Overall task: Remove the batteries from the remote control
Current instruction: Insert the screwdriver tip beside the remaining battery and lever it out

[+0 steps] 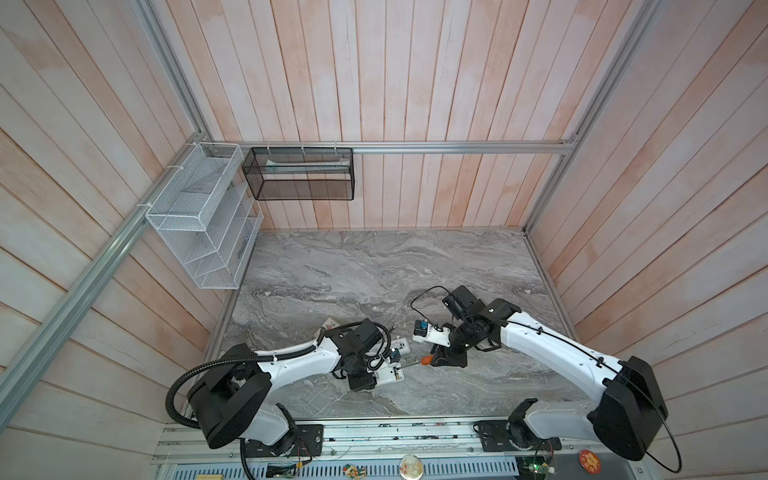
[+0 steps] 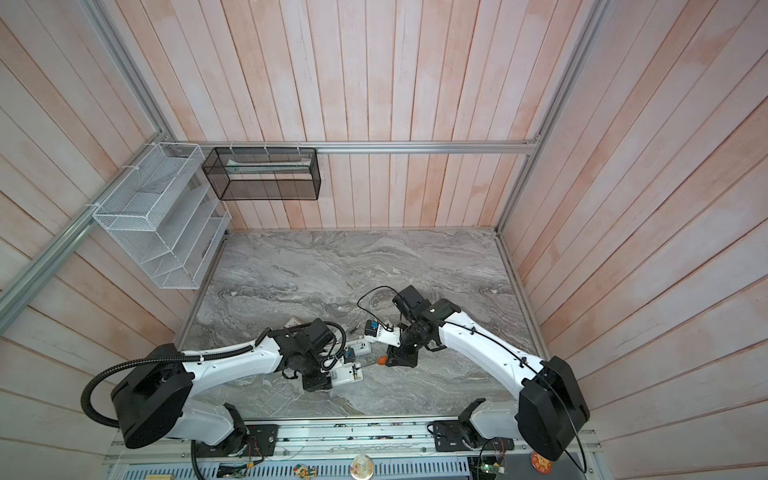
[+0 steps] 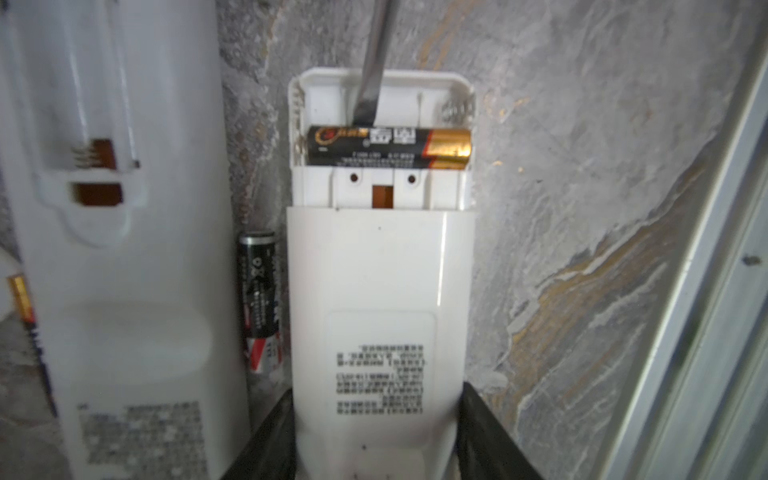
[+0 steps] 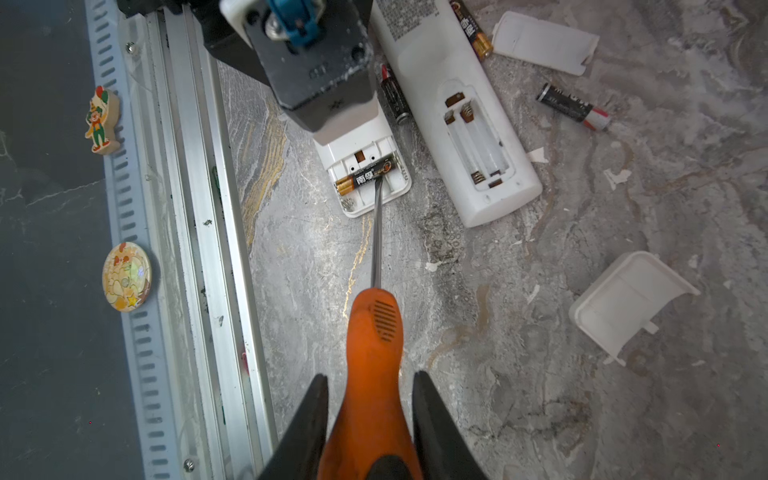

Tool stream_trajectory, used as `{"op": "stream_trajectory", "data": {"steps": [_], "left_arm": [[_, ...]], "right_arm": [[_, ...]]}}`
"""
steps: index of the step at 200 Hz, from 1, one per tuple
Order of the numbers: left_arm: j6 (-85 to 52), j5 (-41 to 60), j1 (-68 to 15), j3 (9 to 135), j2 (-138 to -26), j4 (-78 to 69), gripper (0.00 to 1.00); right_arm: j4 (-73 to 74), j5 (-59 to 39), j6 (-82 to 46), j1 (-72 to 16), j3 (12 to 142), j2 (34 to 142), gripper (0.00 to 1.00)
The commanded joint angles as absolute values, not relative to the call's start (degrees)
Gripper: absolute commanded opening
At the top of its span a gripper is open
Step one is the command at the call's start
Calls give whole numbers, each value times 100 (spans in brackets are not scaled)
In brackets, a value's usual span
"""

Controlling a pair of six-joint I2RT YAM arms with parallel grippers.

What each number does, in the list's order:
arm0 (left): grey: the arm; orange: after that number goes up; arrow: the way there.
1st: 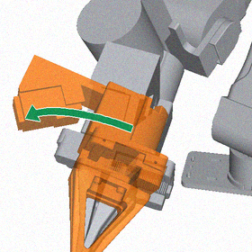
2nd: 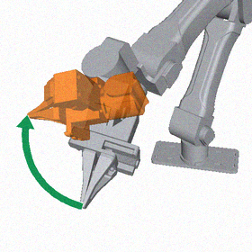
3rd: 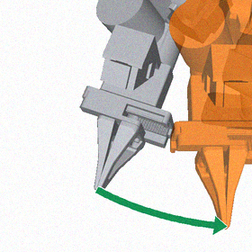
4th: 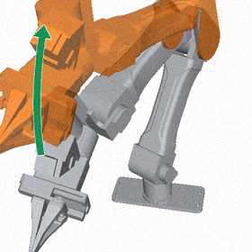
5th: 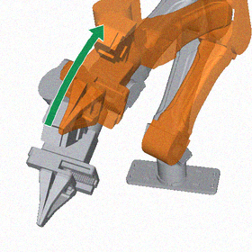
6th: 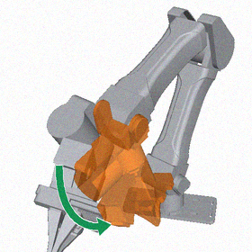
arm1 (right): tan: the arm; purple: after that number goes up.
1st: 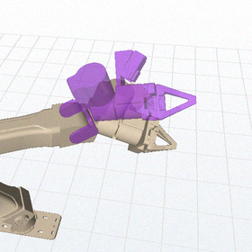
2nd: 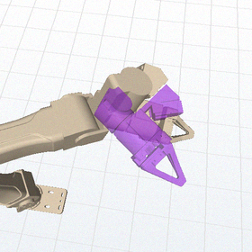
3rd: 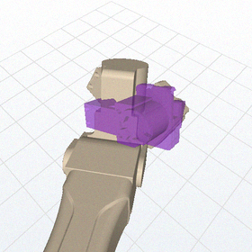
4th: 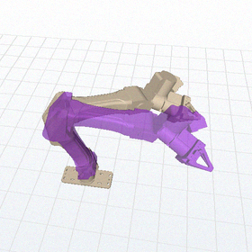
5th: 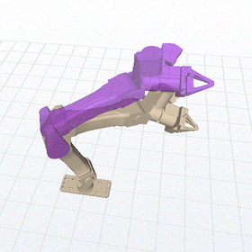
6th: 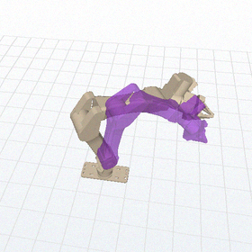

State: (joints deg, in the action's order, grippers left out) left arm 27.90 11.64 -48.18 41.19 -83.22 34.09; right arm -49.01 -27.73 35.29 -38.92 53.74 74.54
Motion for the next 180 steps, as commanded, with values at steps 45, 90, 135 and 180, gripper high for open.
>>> {"op": "stream_trajectory", "data": {"steps": [45,90,135,180], "left_arm": [[2918,2129,-4509,4171,-8217,3784,37],[2900,2324,-4426,4202,-8135,3812,36],[2889,2712,-4147,4192,-7949,3753,36],[2891,2953,-3991,4202,-7945,3723,35]], "right_arm": [[-5133,-3220,3639,-3858,5553,7347,0],[-5093,-3331,3591,-3851,5545,7404,0],[-5053,-3416,3469,-3806,5512,7477,0],[-5012,-3584,3389,-3753,5543,7556,0]]}}
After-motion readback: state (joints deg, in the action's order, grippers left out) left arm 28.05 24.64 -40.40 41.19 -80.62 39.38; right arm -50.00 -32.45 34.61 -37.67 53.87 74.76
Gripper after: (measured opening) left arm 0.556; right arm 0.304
